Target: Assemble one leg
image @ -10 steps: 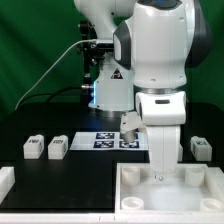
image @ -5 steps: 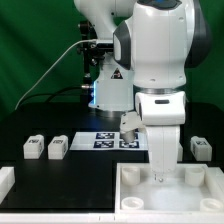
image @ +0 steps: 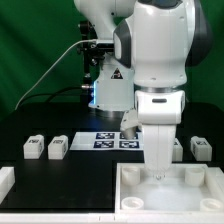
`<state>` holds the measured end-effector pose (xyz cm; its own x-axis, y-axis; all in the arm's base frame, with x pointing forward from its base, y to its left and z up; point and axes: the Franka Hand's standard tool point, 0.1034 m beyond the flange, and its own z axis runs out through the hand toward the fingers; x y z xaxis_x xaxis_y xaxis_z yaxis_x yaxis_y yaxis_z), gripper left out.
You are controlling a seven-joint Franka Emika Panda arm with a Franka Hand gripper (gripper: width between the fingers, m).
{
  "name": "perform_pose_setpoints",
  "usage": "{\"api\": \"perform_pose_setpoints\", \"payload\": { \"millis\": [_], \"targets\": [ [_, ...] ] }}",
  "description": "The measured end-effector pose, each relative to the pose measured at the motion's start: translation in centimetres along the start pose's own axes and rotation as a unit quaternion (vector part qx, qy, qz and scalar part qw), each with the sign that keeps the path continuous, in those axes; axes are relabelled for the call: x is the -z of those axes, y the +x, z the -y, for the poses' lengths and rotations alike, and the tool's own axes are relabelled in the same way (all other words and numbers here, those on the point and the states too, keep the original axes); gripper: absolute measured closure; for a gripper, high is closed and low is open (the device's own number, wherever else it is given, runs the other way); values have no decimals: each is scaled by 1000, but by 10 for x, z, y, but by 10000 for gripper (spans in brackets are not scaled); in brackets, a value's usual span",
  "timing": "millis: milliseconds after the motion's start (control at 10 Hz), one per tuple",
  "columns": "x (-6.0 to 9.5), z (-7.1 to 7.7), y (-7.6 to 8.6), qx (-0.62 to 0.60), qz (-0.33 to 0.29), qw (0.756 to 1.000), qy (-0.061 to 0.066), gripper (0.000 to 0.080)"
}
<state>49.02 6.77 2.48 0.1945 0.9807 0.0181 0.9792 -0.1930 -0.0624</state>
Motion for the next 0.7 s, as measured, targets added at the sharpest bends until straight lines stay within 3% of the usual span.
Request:
{"api": "perform_pose_setpoints", "payload": {
  "millis": [200,500,700],
  "targets": [
    [15,22,21,-140,-4,990,0,150],
    [33,54,72,-310,-10,951,-10,150],
    [30,53,67,-393,-14,919,-1,150]
  ]
}}
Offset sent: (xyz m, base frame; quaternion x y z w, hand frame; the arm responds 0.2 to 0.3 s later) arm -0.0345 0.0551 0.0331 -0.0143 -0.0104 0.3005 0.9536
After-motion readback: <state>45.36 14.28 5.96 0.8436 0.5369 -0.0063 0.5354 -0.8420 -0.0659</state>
